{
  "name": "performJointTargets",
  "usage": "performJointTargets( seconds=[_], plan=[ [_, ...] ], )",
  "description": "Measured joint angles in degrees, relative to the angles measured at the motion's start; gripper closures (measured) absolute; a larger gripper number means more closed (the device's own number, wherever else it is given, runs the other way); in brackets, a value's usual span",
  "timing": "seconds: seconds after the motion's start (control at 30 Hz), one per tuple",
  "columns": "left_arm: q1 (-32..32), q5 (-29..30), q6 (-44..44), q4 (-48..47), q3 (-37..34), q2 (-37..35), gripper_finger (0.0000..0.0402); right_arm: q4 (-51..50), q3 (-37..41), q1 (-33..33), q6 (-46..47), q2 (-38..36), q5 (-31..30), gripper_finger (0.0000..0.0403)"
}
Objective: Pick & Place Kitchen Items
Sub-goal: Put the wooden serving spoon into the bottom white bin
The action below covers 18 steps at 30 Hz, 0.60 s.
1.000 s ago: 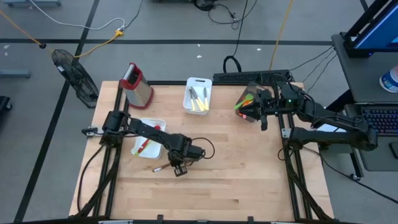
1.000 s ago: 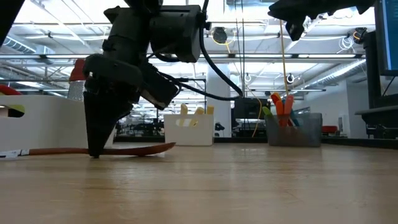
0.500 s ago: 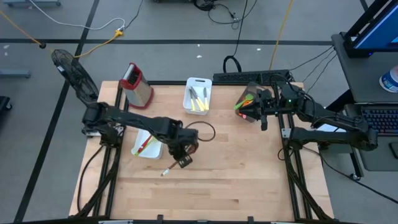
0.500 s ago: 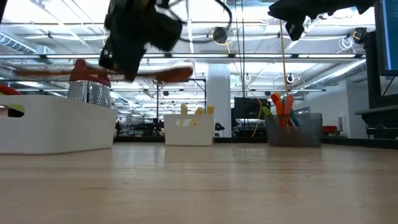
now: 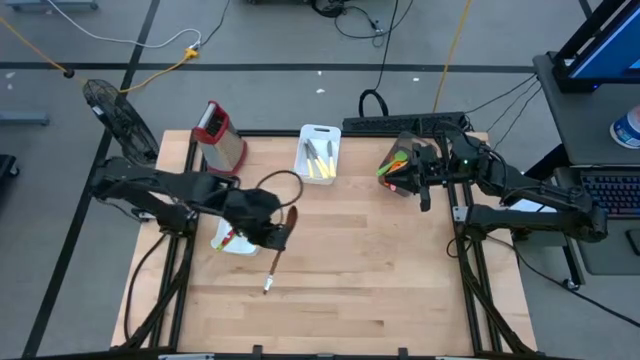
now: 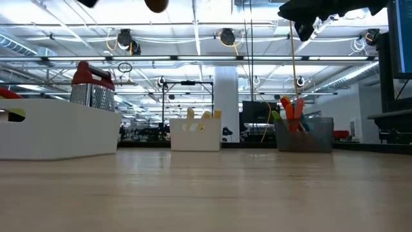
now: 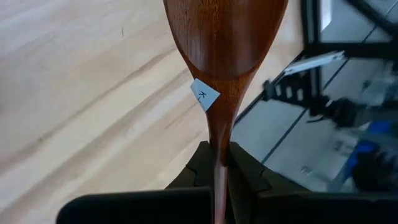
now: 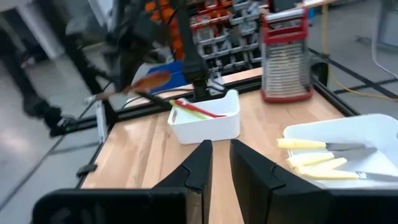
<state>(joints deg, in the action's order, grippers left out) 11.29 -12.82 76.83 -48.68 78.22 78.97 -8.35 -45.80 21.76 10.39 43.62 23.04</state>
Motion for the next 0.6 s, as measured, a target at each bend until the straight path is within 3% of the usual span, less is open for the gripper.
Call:
performJointTargets(
  seconds=[0.17,0.37,0.6],
  plan=[
    [2.4,3.4,7.0,-5.8,0.0,-2.8,0.0393,-0.1,0.0,0.0,-3.4,0.0,1.2,0.0353],
    [3.5,2.0,12.6,-18.0,0.0,-3.3,0.0394,-0.4,0.0,0.0,-3.3,-2.7,0.9,0.0353],
    [-0.7,0.5,13.7,-25.5,0.0,-3.3,0.0394,-2.5,0.0,0.0,-3.1,-8.3,0.9,0.0353]
  ],
)
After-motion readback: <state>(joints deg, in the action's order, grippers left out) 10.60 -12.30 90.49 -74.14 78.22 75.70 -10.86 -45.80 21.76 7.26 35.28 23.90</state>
